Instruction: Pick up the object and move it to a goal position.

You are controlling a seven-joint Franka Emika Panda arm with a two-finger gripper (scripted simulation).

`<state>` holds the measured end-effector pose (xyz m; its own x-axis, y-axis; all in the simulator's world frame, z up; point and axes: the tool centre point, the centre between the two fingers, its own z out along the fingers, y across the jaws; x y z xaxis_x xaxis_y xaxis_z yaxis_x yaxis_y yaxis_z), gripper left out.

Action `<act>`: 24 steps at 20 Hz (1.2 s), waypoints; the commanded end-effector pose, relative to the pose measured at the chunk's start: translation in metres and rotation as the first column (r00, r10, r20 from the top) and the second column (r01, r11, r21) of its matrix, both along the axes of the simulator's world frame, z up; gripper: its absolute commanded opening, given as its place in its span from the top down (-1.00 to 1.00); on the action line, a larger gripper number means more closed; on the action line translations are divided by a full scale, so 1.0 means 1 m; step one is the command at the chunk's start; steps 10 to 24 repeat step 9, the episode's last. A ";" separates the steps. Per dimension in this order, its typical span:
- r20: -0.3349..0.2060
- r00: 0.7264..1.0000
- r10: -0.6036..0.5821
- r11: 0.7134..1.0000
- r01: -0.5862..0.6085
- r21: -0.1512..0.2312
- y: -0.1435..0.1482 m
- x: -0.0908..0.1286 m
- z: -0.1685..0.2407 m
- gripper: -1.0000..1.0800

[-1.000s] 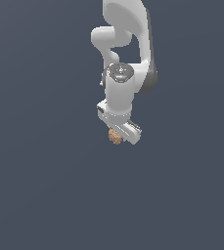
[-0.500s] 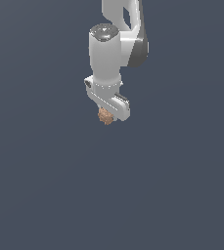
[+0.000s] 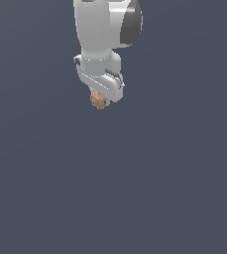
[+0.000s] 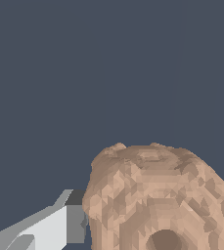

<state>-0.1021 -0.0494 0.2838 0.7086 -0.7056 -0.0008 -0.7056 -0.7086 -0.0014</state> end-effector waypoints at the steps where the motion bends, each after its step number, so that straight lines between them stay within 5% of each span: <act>1: -0.001 1.000 0.001 1.000 -0.001 -0.001 -0.006 -0.007 0.010 1.00; 24: -0.001 1.000 0.001 1.000 -0.001 -0.001 -0.013 -0.013 0.024 1.00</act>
